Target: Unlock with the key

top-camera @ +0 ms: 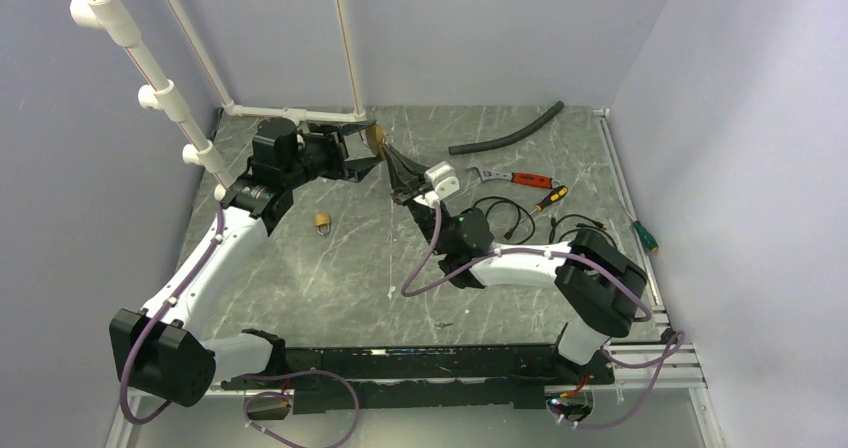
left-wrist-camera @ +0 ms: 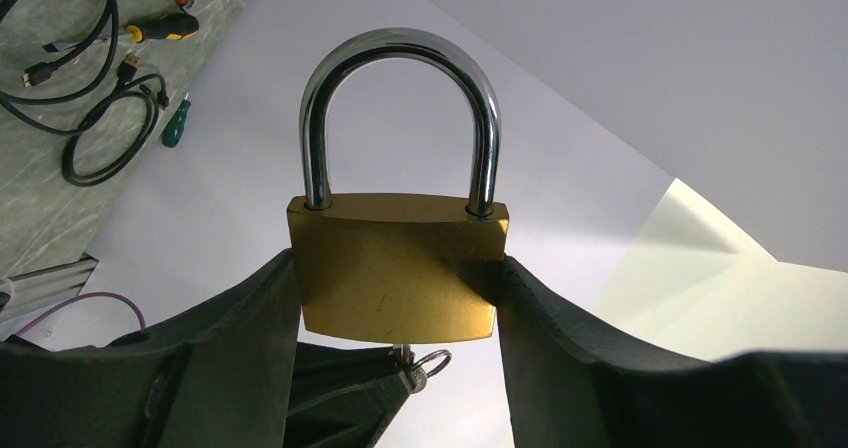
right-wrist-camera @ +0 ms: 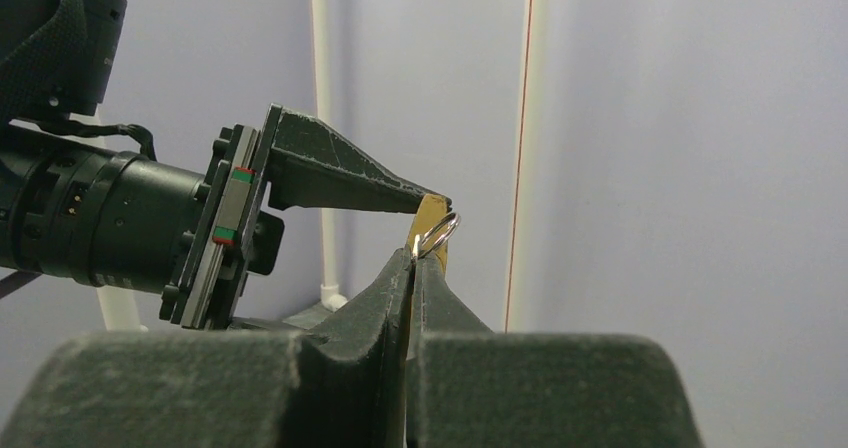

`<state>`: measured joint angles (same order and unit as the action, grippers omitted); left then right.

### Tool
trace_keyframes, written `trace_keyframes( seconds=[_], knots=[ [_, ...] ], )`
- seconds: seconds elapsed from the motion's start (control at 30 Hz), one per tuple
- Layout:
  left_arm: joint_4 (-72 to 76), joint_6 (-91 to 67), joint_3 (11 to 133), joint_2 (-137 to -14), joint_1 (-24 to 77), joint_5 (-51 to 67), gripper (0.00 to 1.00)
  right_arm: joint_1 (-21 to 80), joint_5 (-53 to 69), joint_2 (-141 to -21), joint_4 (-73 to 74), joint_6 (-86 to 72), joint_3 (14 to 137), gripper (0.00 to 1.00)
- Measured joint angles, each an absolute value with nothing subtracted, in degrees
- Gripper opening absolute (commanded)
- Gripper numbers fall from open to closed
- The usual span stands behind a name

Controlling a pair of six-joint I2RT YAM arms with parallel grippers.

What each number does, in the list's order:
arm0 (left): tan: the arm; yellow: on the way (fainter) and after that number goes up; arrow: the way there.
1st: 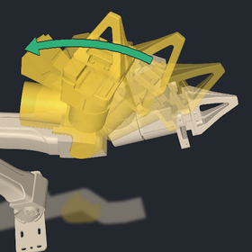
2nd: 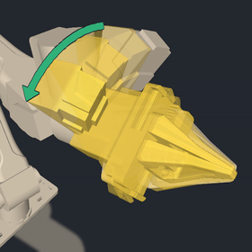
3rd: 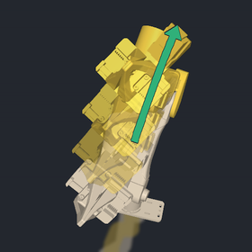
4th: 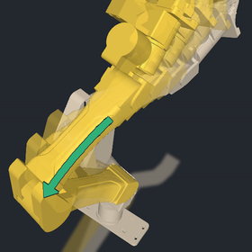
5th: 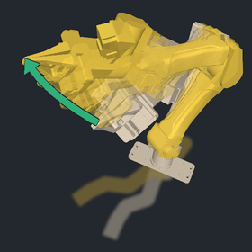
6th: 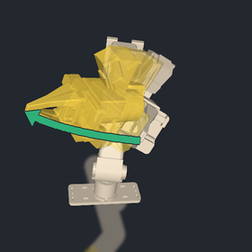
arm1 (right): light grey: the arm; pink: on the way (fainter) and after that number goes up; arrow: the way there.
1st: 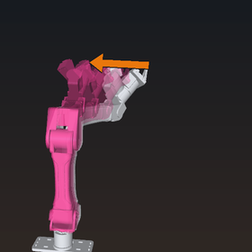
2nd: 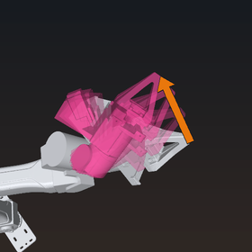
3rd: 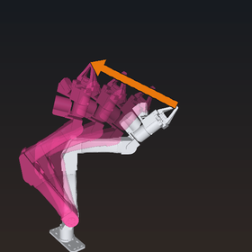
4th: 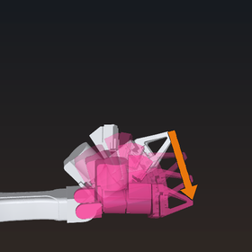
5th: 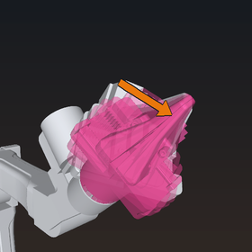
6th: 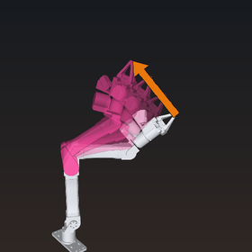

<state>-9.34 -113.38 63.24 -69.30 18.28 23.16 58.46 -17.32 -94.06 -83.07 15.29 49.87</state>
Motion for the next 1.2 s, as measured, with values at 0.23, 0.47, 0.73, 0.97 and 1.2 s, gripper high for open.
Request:
trace_keyframes(
  seconds=[0.23,0.47,0.73,0.97,1.2],
  knots=[
    [-9.3,-113.4,63.2,-69.3,18.2,23.1,0.00,58.6,-16.9,-95.2,-84.4,17.1,50.3,0.00],
    [-10.6,-113.2,63.9,-69.3,17.9,23.0,0.00,58.2,-14.8,-96.4,-86.1,18.9,50.7,0.00],
    [-10.6,-113.1,63.9,-69.3,18.0,22.6,0.00,57.0,-16.2,-98.0,-86.5,11.2,51.4,0.00],
    [-9.4,-112.6,63.9,-69.3,18.2,20.2,0.00,57.2,-22.1,-98.7,-83.4,2.7,54.2,0.00],
    [-8.8,-111.9,63.9,-69.3,18.2,19.7,0.00,57.4,-23.7,-99.1,-83.7,0.4,54.6,0.03]
  ],
)
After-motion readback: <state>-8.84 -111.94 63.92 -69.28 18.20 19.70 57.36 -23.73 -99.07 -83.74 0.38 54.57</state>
